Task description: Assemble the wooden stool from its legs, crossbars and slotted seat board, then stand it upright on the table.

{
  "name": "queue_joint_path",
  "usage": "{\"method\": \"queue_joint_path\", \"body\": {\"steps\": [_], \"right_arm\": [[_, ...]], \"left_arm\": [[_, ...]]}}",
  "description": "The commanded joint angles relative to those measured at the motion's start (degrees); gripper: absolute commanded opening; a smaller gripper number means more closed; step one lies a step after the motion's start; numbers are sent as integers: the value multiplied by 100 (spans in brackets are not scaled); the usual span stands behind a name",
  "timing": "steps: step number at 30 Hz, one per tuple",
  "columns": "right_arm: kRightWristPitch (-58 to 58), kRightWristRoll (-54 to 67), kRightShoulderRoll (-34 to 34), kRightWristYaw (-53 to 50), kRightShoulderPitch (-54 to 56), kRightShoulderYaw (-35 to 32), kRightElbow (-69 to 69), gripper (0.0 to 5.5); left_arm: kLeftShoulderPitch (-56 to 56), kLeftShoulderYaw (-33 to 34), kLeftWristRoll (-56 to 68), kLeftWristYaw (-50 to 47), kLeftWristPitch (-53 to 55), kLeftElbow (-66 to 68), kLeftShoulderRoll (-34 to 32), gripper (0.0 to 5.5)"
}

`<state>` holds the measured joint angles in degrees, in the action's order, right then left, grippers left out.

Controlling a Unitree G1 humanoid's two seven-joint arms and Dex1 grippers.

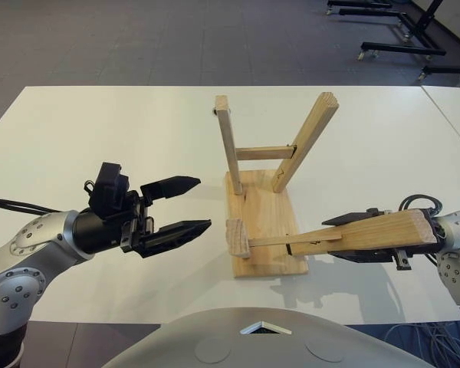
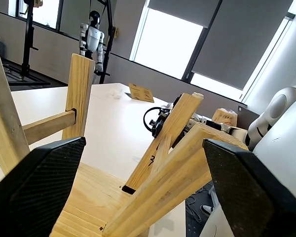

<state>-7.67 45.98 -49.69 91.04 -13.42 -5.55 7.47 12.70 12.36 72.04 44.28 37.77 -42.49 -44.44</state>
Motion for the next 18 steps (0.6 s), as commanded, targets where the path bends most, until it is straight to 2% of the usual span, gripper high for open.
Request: {"method": "queue_joint_path", "body": {"steps": [1, 18], "right_arm": [[156, -784, -304, 132, -233, 412, -449, 205], [130, -559, -777, 143, 47, 891, -805, 205]], "left_arm": [[-119, -78, -109, -76, -7, -39, 43, 435], [-145, -352, -327, -168, -55, -119, 305, 435]]}}
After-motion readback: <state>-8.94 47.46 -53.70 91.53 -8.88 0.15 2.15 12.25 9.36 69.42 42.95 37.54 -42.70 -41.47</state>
